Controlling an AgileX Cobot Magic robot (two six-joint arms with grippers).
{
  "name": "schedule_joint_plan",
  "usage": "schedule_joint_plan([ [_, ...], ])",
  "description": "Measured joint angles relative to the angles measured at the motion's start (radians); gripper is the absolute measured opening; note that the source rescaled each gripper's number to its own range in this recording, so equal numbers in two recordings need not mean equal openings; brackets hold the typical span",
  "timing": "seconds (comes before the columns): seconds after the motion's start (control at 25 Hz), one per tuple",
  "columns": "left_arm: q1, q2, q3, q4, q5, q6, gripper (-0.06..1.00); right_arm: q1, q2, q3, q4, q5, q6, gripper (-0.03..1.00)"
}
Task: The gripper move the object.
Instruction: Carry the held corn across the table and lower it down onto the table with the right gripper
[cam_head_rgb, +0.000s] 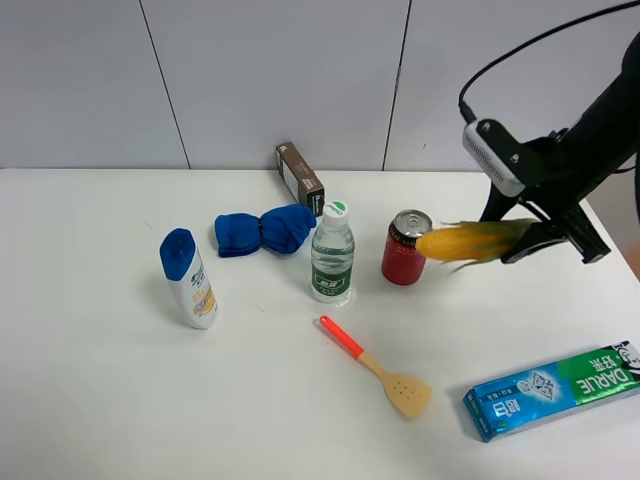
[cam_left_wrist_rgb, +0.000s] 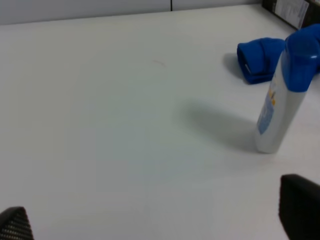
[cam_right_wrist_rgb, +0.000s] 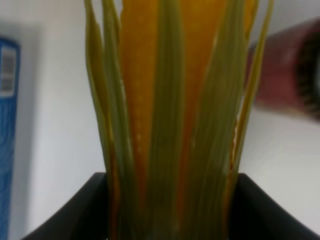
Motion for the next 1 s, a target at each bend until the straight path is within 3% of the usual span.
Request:
schedule_joint_plan([
  [0.28,0.000,0.000,0.000,0.000,0.000,0.000,1.00,0.000,0.081,-0.264,0.019,-0.089,0.192,0.01],
  [0.48,0.000,0.000,0.000,0.000,0.000,0.000,1.00,0.000,0.231,-0.429,-0.044,-0.089,0.354,0.01],
  [0.68,0.000,0.000,0.000,0.000,0.000,0.000,1.00,0.026,0.361,-0.482,-0.118,-0.101,0.401,0.01],
  [1.0,0.000,0.000,0.000,0.000,0.000,0.000,1.00,0.097,0.516,-0.486,-0.184,-0.268,0.424,0.01],
])
